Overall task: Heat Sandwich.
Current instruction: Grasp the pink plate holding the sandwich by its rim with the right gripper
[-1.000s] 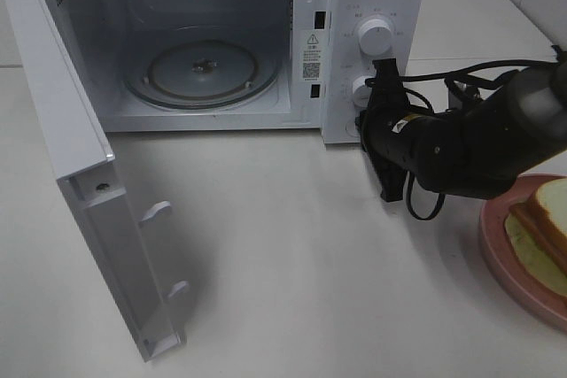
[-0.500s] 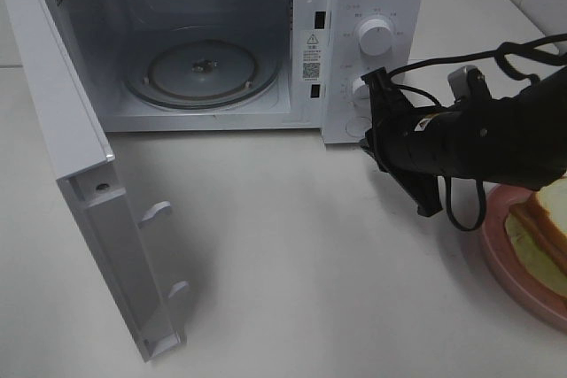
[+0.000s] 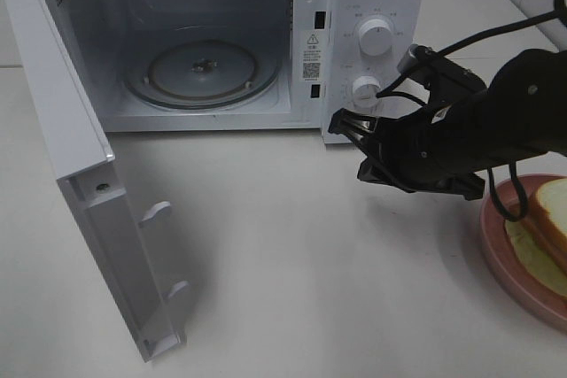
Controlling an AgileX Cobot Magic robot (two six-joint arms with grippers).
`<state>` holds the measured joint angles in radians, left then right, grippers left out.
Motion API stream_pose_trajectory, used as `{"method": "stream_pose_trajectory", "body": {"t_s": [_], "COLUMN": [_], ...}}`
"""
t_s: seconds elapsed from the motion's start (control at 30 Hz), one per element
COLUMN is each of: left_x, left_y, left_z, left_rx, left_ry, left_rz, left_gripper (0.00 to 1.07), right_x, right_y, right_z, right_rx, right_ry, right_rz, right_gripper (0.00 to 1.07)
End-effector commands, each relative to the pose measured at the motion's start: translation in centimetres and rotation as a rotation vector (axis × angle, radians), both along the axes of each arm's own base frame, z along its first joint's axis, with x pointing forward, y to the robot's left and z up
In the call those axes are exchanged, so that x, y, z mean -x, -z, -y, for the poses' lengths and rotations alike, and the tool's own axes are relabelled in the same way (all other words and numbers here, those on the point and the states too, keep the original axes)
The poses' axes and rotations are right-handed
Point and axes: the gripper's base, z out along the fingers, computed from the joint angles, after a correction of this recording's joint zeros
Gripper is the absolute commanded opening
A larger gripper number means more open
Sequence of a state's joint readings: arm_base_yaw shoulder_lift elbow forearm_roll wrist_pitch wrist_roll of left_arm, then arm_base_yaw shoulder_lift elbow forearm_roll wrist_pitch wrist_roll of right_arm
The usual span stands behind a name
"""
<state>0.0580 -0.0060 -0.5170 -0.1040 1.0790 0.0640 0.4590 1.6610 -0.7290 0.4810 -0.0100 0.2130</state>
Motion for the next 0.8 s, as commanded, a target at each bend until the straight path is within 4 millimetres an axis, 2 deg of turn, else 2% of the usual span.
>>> {"method": "stream_pose_trajectory", "body": {"t_s": [0.03,0.27,0.53,0.7,0.73,0.77,0.8], "left_x": [0.2,0.2,0.2,0.2,0.2,0.2,0.2], "left_y": [0.0,0.0,0.0,0.0,0.0,0.0,0.0], "left_z": [0.1,0.1,0.1,0.1,0.1,0.1,0.1], "left_rx": [0.011,0.011,0.011,0.011,0.011,0.011,0.011], "left_ry": [0.000,0.000,0.000,0.000,0.000,0.000,0.000], "left_rz": [0.025,0.025,0.025,0.025,0.025,0.025,0.025], "left_gripper": [0.98,0.98,0.98,0.98,0.98,0.98,0.98], "right_x": [0.4,1.3,3.1,4.1,4.4,4.4,4.5], "right_y": [-0.6,-1.8,-2.8,-3.5,-3.8,-3.8,-3.9], "right_z": [1.2,3.5,5.2,5.8,5.8,5.8,5.9], "right_rx": [0.080,0.227,0.329,0.363,0.363,0.363,0.363], "right_ry": [-0.124,-0.350,-0.465,-0.493,-0.497,-0.497,-0.498], "right_rz": [-0.016,-0.042,-0.155,-0.210,-0.215,-0.215,-0.216], "right_gripper": [0.04,0.06,0.10,0.23,0.35,0.35,0.40]}}
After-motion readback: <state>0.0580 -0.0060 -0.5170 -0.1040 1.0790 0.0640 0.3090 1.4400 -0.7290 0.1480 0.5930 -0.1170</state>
